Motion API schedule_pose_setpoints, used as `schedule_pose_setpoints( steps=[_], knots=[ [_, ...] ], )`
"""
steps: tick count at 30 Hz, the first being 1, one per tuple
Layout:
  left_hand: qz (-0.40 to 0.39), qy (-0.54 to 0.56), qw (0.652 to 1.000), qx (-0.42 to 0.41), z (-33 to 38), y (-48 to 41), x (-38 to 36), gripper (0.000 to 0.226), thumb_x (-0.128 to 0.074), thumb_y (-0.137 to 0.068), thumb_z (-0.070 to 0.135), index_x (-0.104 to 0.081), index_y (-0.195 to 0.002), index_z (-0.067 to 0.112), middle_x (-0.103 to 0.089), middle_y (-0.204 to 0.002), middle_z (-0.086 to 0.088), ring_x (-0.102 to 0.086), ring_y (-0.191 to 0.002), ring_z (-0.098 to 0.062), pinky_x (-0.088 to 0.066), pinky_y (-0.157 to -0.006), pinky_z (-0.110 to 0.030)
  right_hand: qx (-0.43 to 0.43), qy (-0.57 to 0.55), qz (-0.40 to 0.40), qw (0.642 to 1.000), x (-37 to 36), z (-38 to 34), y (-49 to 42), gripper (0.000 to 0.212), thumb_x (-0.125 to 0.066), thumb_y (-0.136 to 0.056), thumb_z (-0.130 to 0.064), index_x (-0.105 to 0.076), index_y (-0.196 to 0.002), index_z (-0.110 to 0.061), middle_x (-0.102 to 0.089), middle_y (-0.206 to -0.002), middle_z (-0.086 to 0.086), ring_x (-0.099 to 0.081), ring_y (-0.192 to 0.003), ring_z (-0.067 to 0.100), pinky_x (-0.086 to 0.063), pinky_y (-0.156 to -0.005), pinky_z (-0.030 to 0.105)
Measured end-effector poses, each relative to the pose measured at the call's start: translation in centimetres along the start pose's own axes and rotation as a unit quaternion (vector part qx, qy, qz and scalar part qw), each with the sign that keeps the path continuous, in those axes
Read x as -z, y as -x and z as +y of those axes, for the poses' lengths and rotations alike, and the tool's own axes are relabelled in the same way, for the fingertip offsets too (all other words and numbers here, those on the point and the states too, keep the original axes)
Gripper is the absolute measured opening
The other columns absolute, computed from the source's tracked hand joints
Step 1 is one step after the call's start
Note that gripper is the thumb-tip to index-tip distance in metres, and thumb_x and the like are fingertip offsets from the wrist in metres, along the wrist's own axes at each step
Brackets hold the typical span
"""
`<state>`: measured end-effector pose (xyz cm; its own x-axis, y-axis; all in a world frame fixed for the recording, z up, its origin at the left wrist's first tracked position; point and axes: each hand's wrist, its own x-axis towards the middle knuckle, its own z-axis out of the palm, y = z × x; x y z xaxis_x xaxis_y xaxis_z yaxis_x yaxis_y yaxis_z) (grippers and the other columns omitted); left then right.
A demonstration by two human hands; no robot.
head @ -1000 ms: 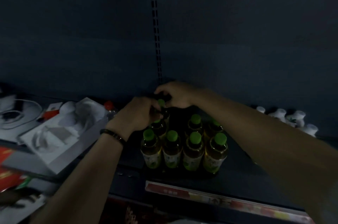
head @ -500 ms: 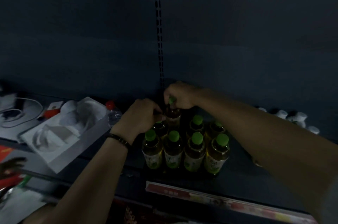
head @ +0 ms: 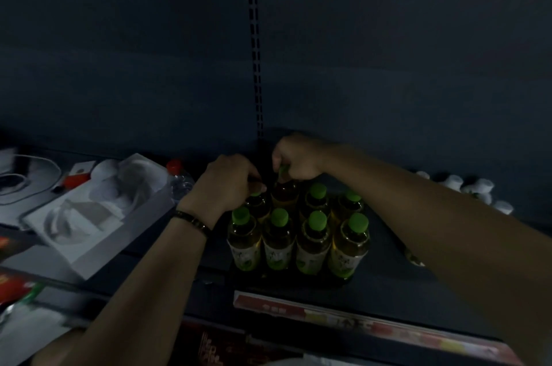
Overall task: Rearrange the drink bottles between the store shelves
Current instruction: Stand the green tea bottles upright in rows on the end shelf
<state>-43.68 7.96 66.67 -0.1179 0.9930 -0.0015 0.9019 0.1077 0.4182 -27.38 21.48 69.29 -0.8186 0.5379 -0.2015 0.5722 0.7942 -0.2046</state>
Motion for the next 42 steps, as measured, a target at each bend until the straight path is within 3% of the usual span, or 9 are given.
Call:
schedule_pose_setpoints(
  steps=[3, 7, 15, 22, 29, 35, 38, 40, 42],
  knots=[
    [0.0, 0.002, 1.0, 0.003, -0.2, -0.1, 0.0, 0.02, -0.078, -0.096, 0.039, -0.082, -0.111, 0.027, -0.077, -0.109, 0.002, -0.068, -0.092, -0.014, -0.043, -0.064, -0.021, -0.001, 0.0, -0.006, 1.0, 0.0, -0.6, 0.4, 0.019, -0.083, -0.089, -0.032, -0.078, -0.106, -0.023, -0.066, -0.085, -0.014, -0.066, -0.078, 0.007, -0.06, -0.074, 0.03],
    [0.01, -0.004, 1.0, -0.005, -0.5, -0.1, 0.1, 0.023, -0.079, -0.094, 0.042, -0.081, -0.114, 0.032, -0.078, -0.113, 0.004, -0.069, -0.096, -0.013, -0.049, -0.078, -0.025, -0.003, 0.001, -0.029, 1.0, -0.1, -0.9, 0.7, 0.013, -0.084, -0.087, -0.03, -0.072, -0.082, -0.028, -0.071, -0.075, -0.011, -0.074, -0.069, 0.011, -0.066, -0.071, 0.036],
    [-0.06, 0.006, 0.998, -0.03, -1.4, -0.2, 0.6, 0.026, -0.084, -0.088, 0.047, -0.08, -0.11, 0.033, -0.076, -0.104, 0.012, -0.071, -0.093, -0.008, -0.051, -0.076, -0.024, 0.019, 0.02, -0.02, 0.999, -0.4, -1.8, 2.0, 0.016, -0.083, -0.087, -0.037, -0.08, -0.096, -0.024, -0.07, -0.091, -0.012, -0.066, -0.083, 0.008, -0.062, -0.075, 0.033],
    [-0.017, -0.04, 0.995, -0.088, -1.6, -0.8, 0.5, 0.027, -0.086, -0.088, 0.027, -0.08, -0.115, 0.029, -0.077, -0.107, 0.012, -0.072, -0.096, -0.008, -0.048, -0.078, -0.02, 0.026, 0.027, -0.026, 0.999, -0.4, -2.2, 2.6, 0.013, -0.083, -0.086, -0.036, -0.078, -0.09, -0.025, -0.068, -0.086, -0.014, -0.066, -0.081, 0.009, -0.062, -0.072, 0.034],
    [-0.017, -0.006, 0.995, -0.094, -2.3, -0.6, 0.5, 0.029, -0.089, -0.086, 0.027, -0.082, -0.114, 0.029, -0.08, -0.11, 0.012, -0.073, -0.097, -0.006, -0.061, -0.088, -0.032, 0.022, 0.037, -0.022, 0.999, -0.6, -2.9, 2.5, 0.011, -0.081, -0.086, -0.033, -0.078, -0.09, -0.024, -0.068, -0.084, -0.012, -0.067, -0.081, 0.011, -0.061, -0.069, 0.032],
    [-0.015, 0.078, 0.994, -0.072, -2.6, 0.5, -0.1, 0.035, -0.082, -0.093, 0.035, -0.077, -0.126, 0.025, -0.076, -0.122, 0.01, -0.071, -0.11, -0.008, -0.058, -0.095, -0.026, -0.018, 0.042, -0.027, 0.999, -0.8, -3.2, 2.7, 0.016, -0.079, -0.091, -0.036, -0.074, -0.084, -0.023, -0.069, -0.085, -0.008, -0.068, -0.081, 0.015, -0.058, -0.068, 0.031],
    [0.088, 0.175, 0.981, 0.006, -2.9, 2.9, -2.0, 0.032, -0.067, -0.103, 0.043, -0.072, -0.13, 0.027, -0.071, -0.118, 0.016, -0.066, -0.107, -0.002, -0.047, -0.082, -0.005, -0.03, 0.04, -0.015, 0.999, -0.8, -3.2, 3.5, 0.024, -0.076, -0.093, -0.046, -0.075, -0.1, -0.023, -0.07, -0.094, -0.008, -0.069, -0.09, 0.016, -0.055, -0.073, 0.031],
    [0.221, 0.231, 0.947, 0.038, -3.3, 6.0, -4.3, 0.028, -0.056, -0.108, 0.043, -0.07, -0.125, 0.025, -0.072, -0.107, 0.015, -0.066, -0.094, -0.001, -0.046, -0.073, -0.009, -0.05, 0.018, 0.042, 0.998, -1.1, -3.0, 5.0, 0.04, -0.07, -0.096, -0.052, -0.07, -0.124, -0.024, -0.069, -0.115, -0.005, -0.065, -0.103, 0.015, -0.053, -0.082, 0.032],
    [0.311, 0.319, 0.894, 0.052, -3.4, 9.7, -7.3, 0.025, -0.055, -0.106, 0.039, -0.068, -0.119, 0.022, -0.073, -0.099, 0.013, -0.068, -0.087, -0.002, -0.051, -0.07, -0.015, -0.051, -0.05, 0.168, 0.983, -2.1, -3.7, 7.6, 0.034, -0.067, -0.099, -0.046, -0.069, -0.125, -0.024, -0.069, -0.118, -0.005, -0.064, -0.104, 0.012, -0.052, -0.085, 0.03]
  ],
)
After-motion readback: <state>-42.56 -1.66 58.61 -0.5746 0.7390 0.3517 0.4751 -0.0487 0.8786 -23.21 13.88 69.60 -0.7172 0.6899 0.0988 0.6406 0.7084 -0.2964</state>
